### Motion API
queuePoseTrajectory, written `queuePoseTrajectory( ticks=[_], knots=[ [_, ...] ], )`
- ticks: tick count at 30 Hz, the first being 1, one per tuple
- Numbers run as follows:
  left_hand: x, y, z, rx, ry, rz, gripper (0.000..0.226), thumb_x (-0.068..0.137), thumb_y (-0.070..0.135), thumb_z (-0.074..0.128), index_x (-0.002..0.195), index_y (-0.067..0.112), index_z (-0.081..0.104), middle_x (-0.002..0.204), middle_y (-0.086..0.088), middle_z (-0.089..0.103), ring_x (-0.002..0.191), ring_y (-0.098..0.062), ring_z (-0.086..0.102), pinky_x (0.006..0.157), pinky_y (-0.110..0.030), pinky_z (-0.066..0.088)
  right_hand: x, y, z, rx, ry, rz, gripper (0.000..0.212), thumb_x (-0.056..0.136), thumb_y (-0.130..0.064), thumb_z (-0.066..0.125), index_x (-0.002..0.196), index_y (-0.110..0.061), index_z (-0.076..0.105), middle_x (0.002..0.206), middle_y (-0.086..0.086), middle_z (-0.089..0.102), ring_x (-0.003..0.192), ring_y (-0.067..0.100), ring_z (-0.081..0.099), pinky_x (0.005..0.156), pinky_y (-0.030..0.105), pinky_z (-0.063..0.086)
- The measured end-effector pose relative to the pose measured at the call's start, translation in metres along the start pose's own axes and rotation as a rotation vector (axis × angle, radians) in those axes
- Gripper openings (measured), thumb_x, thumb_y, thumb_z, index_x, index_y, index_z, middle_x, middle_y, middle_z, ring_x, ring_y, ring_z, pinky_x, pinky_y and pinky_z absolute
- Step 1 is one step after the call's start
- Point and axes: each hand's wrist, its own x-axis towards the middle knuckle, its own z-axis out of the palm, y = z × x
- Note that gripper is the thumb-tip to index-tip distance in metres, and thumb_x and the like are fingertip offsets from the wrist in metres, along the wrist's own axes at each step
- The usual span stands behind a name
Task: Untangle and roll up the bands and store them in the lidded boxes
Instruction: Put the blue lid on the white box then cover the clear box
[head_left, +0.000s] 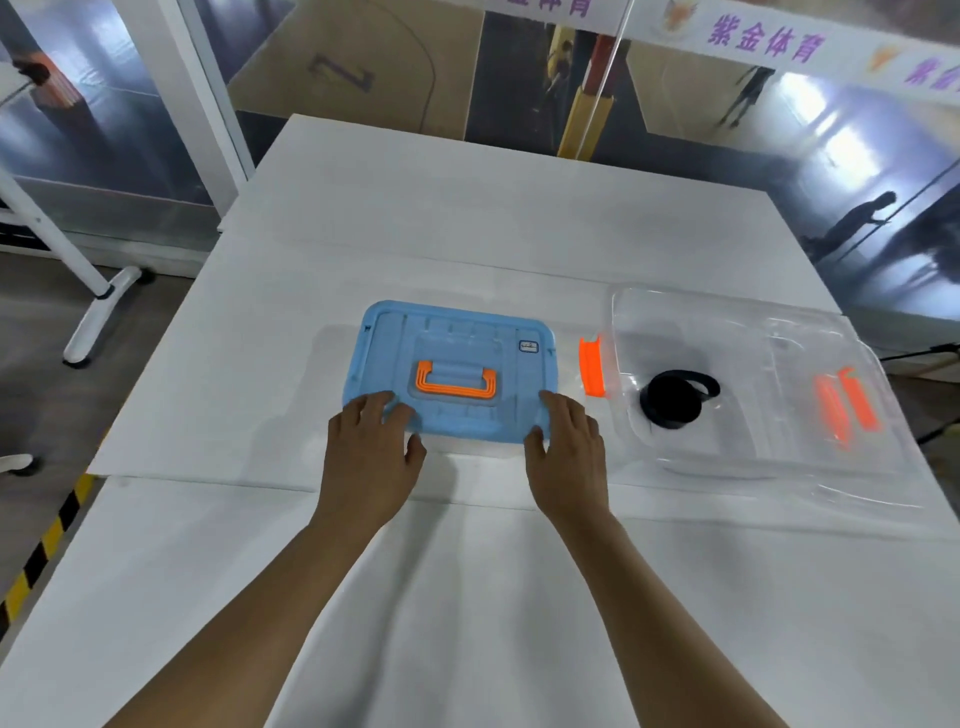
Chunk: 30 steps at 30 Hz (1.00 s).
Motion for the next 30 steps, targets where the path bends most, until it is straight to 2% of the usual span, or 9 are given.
queuePoseTrajectory(
  ticks=[3,6,14,21,30],
  knots=[
    [-0.011,0.028,-0.005,-0.031,0.018,0.067,0.026,0.082,0.02,0.074,0.107,0.014,0.071,0.118,-0.009,0.068,0.111,-0.035,0.063,0.092,-0.046,0.05,-0.018,0.006,-0.01,0.013,0.035,-0.075,0.047,0.093,-0.008,0.067,0.139,-0.013,0.057,0.138,0.008,0.062,0.117,0.03,0.059,0.099,0.044,0.053],
    [-0.023,0.058,-0.01,-0.031,0.015,0.137,0.026,0.083,0.021,0.074,0.109,0.015,0.072,0.118,-0.008,0.068,0.112,-0.032,0.063,0.095,-0.045,0.05,-0.034,0.017,-0.026,0.02,0.059,-0.098,0.049,0.092,-0.008,0.066,0.14,-0.013,0.057,0.139,0.006,0.061,0.123,0.028,0.057,0.102,0.041,0.048],
    [-0.066,0.149,0.007,-0.052,-0.051,0.218,0.026,0.086,0.02,0.072,0.112,0.016,0.073,0.125,-0.009,0.069,0.118,-0.034,0.062,0.1,-0.045,0.048,-0.081,0.083,-0.08,0.037,0.097,-0.039,0.049,0.092,-0.009,0.063,0.14,-0.013,0.058,0.136,0.005,0.061,0.122,0.029,0.058,0.104,0.04,0.046],
    [-0.101,0.247,0.049,-0.108,-0.136,0.238,0.027,0.086,0.018,0.07,0.114,0.017,0.072,0.125,-0.008,0.067,0.118,-0.033,0.061,0.1,-0.044,0.045,-0.117,0.174,-0.135,0.011,0.063,0.064,0.047,0.094,-0.01,0.063,0.14,-0.015,0.058,0.137,0.002,0.062,0.123,0.026,0.057,0.103,0.031,0.039],
    [-0.125,0.361,0.129,-0.133,-0.218,0.361,0.027,0.083,0.017,0.072,0.11,0.019,0.073,0.117,-0.001,0.069,0.109,-0.027,0.065,0.094,-0.04,0.048,-0.139,0.318,-0.178,-0.009,0.006,0.277,0.046,0.093,-0.01,0.065,0.139,-0.015,0.06,0.135,0.004,0.062,0.121,0.029,0.057,0.101,0.034,0.04]
  ],
)
